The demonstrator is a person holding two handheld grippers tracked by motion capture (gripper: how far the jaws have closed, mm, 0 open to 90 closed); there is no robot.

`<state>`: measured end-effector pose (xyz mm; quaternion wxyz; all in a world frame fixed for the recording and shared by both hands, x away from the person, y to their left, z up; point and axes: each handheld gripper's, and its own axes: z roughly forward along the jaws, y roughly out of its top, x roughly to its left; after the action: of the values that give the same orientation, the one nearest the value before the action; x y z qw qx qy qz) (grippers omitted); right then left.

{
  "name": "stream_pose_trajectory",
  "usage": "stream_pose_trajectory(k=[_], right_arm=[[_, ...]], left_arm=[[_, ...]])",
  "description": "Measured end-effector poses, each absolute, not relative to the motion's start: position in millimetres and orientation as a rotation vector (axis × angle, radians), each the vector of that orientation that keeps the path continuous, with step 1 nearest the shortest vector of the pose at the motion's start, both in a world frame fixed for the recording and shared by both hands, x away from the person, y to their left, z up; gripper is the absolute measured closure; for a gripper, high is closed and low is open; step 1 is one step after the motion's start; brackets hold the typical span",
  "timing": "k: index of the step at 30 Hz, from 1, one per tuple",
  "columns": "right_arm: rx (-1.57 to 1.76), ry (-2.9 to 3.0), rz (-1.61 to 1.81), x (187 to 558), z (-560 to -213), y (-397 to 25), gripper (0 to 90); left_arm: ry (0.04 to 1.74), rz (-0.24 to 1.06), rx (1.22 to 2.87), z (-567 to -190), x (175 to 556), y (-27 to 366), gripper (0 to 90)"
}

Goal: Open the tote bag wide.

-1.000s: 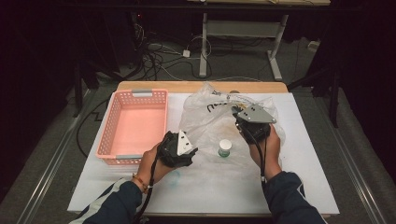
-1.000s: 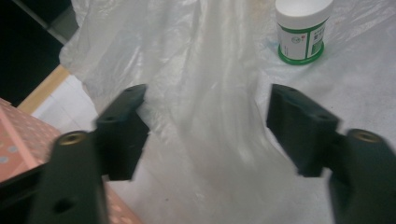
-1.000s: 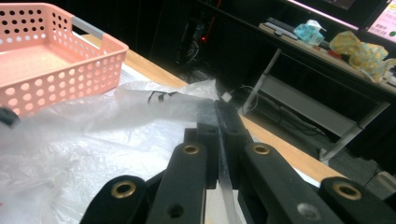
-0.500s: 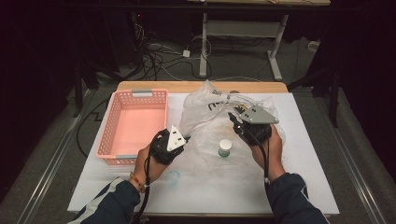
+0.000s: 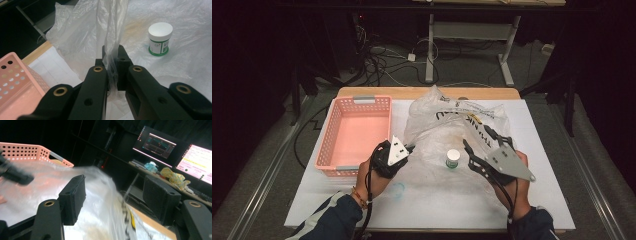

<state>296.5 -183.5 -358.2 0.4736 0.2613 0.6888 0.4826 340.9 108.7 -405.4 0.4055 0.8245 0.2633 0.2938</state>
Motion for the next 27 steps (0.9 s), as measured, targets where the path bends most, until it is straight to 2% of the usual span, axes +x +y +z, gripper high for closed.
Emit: stream_pose_trajectory(k=[1, 4, 11, 16, 23, 24, 26, 27], right_arm=[[0.652, 1.696, 1.184, 285.0, -369.9, -195.8, 34.7], [0.654, 1.698, 1.16, 274.7, -383.3, -208.5, 33.8], [0.74, 1.807, 1.032, 252.6, -433.5, -245.7, 25.2], [0.885, 1.852, 1.041, 252.4, -442.4, -267.9, 21.0], [1.03, 2.008, 0.858, 270.0, -465.2, -262.8, 18.3], [1.074, 2.04, 0.851, 275.7, -469.2, -266.6, 27.0], [1.067, 2.019, 0.871, 275.5, -467.7, -268.2, 35.2], [1.062, 2.022, 0.861, 276.0, -468.1, -268.1, 43.2]], left_arm=[[0.663, 0.75, 2.069, -405.5, 339.9, 109.7, 87.0], [0.658, 0.763, 2.048, -405.3, 338.1, 110.5, 87.0], [0.645, 0.783, 2.036, -406.2, 335.2, 108.1, 87.0], [0.641, 0.782, 2.032, -406.2, 334.5, 107.3, 87.0], [0.636, 0.786, 2.032, -406.5, 333.5, 107.0, 87.0], [0.633, 0.787, 2.033, -406.3, 333.0, 107.1, 87.0], [0.632, 0.787, 2.034, -407.2, 333.2, 106.6, 87.0], [0.632, 0.787, 2.034, -407.2, 333.2, 106.6, 87.0]])
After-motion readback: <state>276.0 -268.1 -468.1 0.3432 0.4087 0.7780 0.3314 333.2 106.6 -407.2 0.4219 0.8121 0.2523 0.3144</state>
